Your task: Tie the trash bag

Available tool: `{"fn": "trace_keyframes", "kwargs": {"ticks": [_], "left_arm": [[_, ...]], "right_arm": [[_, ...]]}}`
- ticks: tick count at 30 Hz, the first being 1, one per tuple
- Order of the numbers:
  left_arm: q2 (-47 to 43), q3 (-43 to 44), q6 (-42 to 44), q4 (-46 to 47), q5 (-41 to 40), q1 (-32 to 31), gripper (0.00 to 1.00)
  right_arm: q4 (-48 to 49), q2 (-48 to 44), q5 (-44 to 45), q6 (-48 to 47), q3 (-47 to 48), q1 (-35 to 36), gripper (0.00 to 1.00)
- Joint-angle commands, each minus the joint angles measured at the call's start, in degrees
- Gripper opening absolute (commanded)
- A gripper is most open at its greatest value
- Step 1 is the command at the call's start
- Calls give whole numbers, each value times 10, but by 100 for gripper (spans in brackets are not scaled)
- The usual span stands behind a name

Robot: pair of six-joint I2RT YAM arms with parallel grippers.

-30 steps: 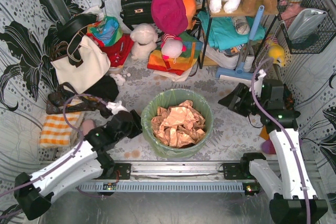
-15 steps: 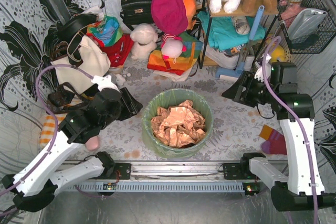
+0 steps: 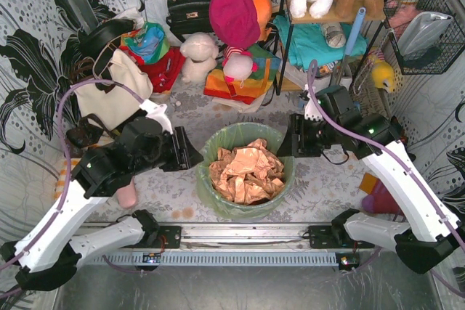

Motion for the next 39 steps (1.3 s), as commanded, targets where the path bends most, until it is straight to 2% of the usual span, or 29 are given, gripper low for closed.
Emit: {"fn": "trace_keyframes", "kwargs": {"ticks": [1, 7, 9, 10, 13, 14, 24, 29, 31, 33, 36, 39], "left_arm": [[6, -22, 28, 18, 43, -3, 55], [12, -55, 29, 78, 85, -3, 45], [17, -57, 32, 80, 87, -3, 38], [20, -55, 34, 79, 87, -3, 33], [26, -42, 37, 76, 80, -2, 4], [28, -35, 37, 76, 76, -3, 0], [122, 80, 88, 75, 44, 0, 0], [160, 83, 110, 73, 53, 35, 0], [159, 71, 111, 79, 55, 54, 7], [153, 65, 110, 85, 53, 65, 24], [144, 72, 107, 88, 53, 74, 56], [133, 82, 103, 79, 40, 76, 68]], "right_arm": [[-8, -1, 36, 21, 25, 9, 47], [2, 4, 30, 24, 19, 14, 34], [5, 5, 29, 24, 19, 15, 29], [5, 6, 29, 25, 19, 16, 26], [13, 8, 33, 30, 18, 15, 9], [18, 8, 37, 32, 18, 15, 2], [40, 55, 84, 28, 70, 15, 0], [48, 89, 114, 12, 80, 16, 0], [46, 98, 120, 12, 79, 16, 0], [47, 95, 129, 16, 79, 16, 1], [37, 91, 144, 18, 97, 16, 23], [18, 88, 159, 18, 126, 16, 40]]}}
